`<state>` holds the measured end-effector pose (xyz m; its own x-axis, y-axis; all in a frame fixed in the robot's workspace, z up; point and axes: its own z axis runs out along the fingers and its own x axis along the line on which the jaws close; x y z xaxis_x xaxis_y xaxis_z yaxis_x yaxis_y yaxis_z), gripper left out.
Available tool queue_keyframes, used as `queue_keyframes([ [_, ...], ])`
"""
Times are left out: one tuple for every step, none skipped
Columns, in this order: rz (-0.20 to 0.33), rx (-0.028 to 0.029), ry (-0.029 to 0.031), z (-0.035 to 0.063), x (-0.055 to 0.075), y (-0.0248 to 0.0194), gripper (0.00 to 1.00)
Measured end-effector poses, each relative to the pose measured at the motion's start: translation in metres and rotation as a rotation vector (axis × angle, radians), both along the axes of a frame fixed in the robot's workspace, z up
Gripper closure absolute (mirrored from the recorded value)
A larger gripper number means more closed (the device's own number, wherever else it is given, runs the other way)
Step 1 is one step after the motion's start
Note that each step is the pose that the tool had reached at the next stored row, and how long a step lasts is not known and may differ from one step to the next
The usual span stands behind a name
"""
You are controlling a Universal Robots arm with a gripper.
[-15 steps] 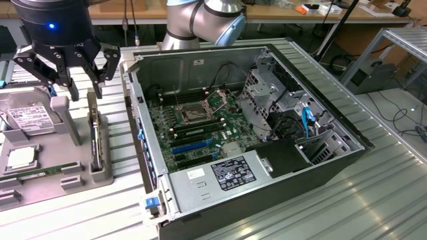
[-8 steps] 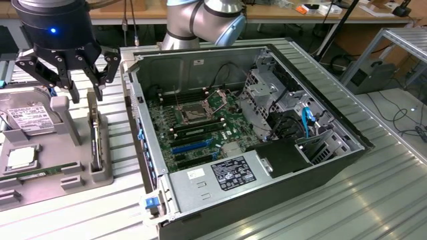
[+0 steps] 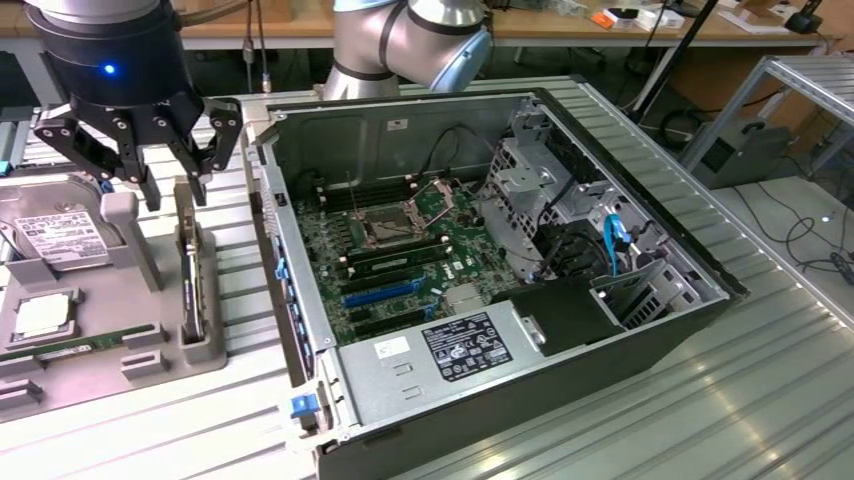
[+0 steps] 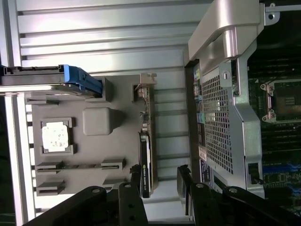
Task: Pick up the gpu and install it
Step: 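Pick up the gpu and move the gpu toward the slot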
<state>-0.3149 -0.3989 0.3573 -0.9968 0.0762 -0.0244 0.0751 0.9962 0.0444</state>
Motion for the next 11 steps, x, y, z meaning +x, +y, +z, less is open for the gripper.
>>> queue_keyframes([
  [0.0,0.0,0.0,-0.0004,0.0,0.0,0.56],
  [0.0,0.0,0.0,-0.0021,0.0,0.0,0.56],
  [0.0,0.0,0.0,-0.0031,0.0,0.0,0.56],
  [0.0,0.0,0.0,-0.0042,0.0,0.0,0.56],
  [0.0,0.0,0.0,-0.0049,0.0,0.0,0.56],
  [0.0,0.0,0.0,-0.0056,0.0,0.0,0.56],
  [0.0,0.0,0.0,-0.006,0.0,0.0,0.56],
  [0.0,0.0,0.0,-0.0063,0.0,0.0,0.56],
  [0.0,-0.0001,0.0001,-0.007,0.0,0.0,0.56],
  [0.0,-0.0001,0.0001,-0.0073,0.0,0.0,0.56],
  [0.0,0.0,0.0001,-0.0076,0.0,0.0,0.56],
])
